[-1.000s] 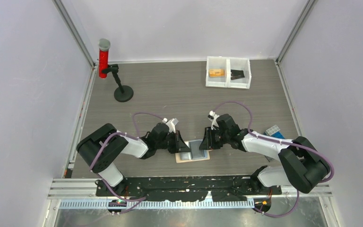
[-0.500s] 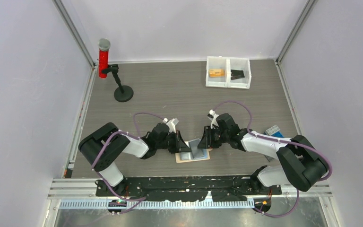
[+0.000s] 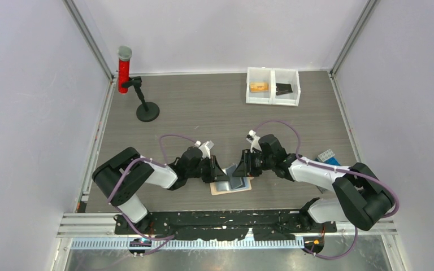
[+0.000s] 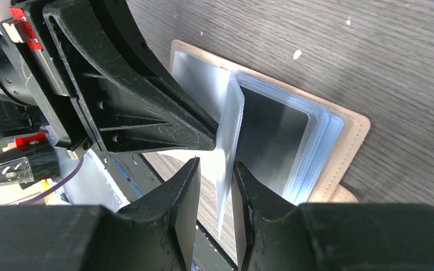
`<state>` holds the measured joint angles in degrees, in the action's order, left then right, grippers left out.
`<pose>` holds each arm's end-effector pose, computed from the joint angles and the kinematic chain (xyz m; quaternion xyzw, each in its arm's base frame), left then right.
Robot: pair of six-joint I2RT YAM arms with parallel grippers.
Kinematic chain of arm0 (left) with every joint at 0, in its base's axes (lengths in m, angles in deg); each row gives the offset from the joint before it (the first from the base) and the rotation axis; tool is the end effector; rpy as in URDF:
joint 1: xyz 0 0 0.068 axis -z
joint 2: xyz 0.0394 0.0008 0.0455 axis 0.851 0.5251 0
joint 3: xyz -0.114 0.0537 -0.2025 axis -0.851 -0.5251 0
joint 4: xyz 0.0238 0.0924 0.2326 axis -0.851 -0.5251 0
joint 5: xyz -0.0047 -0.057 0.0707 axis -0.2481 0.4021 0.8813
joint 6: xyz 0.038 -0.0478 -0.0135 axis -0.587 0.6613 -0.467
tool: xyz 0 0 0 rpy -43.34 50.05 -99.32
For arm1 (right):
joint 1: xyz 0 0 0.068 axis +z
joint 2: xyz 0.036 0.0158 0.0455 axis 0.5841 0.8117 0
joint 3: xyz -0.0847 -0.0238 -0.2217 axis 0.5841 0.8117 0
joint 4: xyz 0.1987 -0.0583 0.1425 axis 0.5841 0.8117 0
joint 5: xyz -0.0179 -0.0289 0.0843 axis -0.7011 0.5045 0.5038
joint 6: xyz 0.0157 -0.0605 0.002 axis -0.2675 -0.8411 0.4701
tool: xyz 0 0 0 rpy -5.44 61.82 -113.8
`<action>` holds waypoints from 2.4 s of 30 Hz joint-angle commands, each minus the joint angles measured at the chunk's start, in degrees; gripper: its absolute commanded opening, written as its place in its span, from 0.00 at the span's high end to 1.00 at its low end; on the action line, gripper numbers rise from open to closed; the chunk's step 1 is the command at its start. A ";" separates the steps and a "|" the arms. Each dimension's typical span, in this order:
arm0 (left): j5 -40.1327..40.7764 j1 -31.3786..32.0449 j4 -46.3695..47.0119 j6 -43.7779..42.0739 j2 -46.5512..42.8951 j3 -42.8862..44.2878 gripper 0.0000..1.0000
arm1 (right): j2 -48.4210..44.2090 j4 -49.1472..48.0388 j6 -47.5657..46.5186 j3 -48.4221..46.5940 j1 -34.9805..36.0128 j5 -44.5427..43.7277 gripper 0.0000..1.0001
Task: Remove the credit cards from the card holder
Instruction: Remove the credit card from the card holder.
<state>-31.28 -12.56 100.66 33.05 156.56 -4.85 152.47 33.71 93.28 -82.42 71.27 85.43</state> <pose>0.1771 -0.2080 0.0784 -0.0004 0.8652 -0.4769 0.1551 0.1904 0.1637 0.1199 -0.0985 0.8921 0.4034 0.1782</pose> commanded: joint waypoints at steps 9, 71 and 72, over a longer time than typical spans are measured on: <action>6.29 0.17 -13.57 -2.88 -14.12 1.22 0.79 | -2.65 -1.67 1.39 -0.46 0.24 1.48 0.66; 10.31 -0.19 -26.22 -8.60 -15.42 3.49 0.89 | 4.85 -2.67 2.34 -5.74 5.76 -3.07 0.63; 10.31 -0.22 -26.04 -8.62 -15.30 3.24 0.89 | 4.89 -2.66 2.46 -5.84 5.81 -3.37 0.63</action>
<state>-21.60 -12.94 70.84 25.29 140.50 -0.36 157.06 32.88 95.11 -86.01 76.51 83.49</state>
